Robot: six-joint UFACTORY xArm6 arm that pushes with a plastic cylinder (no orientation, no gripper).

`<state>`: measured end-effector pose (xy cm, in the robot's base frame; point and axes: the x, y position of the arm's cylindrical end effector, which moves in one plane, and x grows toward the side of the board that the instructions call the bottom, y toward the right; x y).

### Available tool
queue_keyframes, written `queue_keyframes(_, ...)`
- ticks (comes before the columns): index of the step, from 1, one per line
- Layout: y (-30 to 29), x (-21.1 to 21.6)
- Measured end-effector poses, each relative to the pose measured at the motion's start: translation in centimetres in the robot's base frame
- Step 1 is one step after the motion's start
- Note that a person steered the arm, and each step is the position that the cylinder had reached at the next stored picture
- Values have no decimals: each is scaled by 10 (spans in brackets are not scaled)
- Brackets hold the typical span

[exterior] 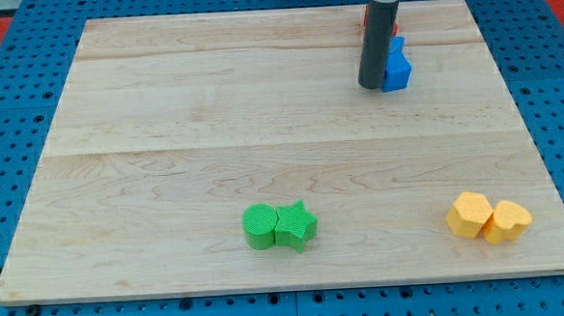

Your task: Separate yellow heart from yellow hexagon

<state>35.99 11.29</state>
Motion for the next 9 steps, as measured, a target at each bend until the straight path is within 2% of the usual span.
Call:
queue_keyframes(1,-15,48)
queue_keyframes(5,-14,224)
queue_keyframes(6,45,254)
queue_keyframes(7,109,258)
queue_keyframes(8,135,244)
queue_keyframes(9,123,223)
